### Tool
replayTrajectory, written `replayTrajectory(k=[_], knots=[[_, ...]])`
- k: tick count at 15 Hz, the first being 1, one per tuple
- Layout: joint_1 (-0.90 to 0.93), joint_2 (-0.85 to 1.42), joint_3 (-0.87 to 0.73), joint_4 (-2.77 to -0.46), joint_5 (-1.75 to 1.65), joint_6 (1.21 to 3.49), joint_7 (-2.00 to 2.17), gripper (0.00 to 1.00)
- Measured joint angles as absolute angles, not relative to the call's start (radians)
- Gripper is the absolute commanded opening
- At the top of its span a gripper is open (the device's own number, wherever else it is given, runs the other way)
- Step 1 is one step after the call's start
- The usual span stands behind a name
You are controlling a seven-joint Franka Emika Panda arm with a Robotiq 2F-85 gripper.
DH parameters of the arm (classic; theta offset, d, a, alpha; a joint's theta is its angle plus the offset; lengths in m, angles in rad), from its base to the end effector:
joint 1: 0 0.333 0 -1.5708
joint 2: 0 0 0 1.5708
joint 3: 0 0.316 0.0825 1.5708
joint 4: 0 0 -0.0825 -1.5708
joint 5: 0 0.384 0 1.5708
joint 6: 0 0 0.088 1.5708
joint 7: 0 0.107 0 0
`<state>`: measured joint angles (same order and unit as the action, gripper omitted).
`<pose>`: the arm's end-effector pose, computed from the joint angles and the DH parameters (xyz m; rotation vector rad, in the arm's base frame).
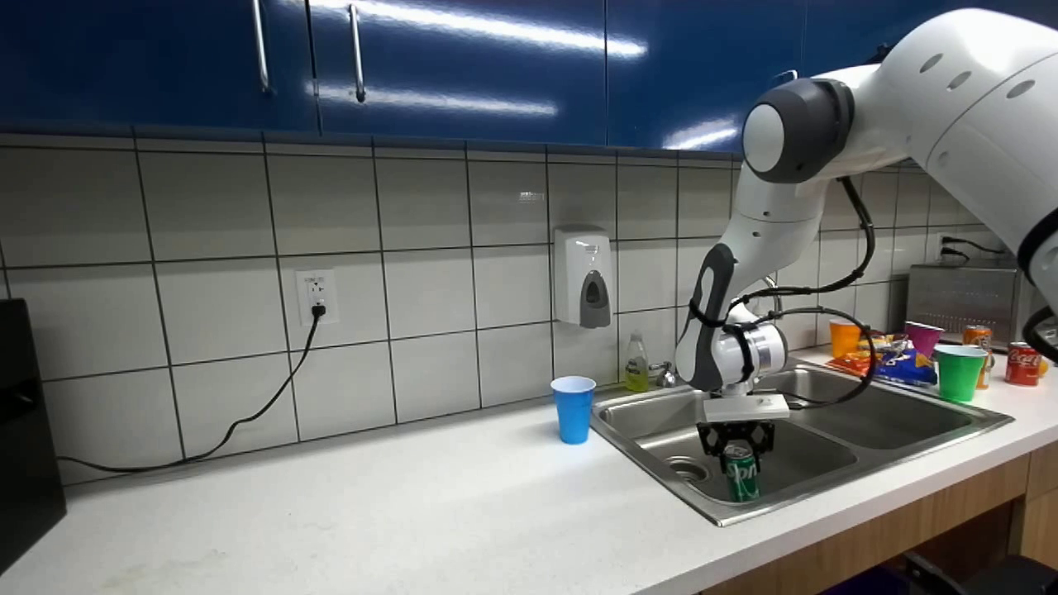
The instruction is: Put the green can in the sink on the left.
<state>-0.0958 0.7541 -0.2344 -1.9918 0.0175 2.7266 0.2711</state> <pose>0.5583 -0.1951 0.0870 2.8743 -0.8198 -0.0059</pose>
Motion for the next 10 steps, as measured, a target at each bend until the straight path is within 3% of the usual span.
replayTrajectory(k=[10], knots=[[-0.096,0.784,-0.235,-1.981,0.053,2.746,0.285,0.39]])
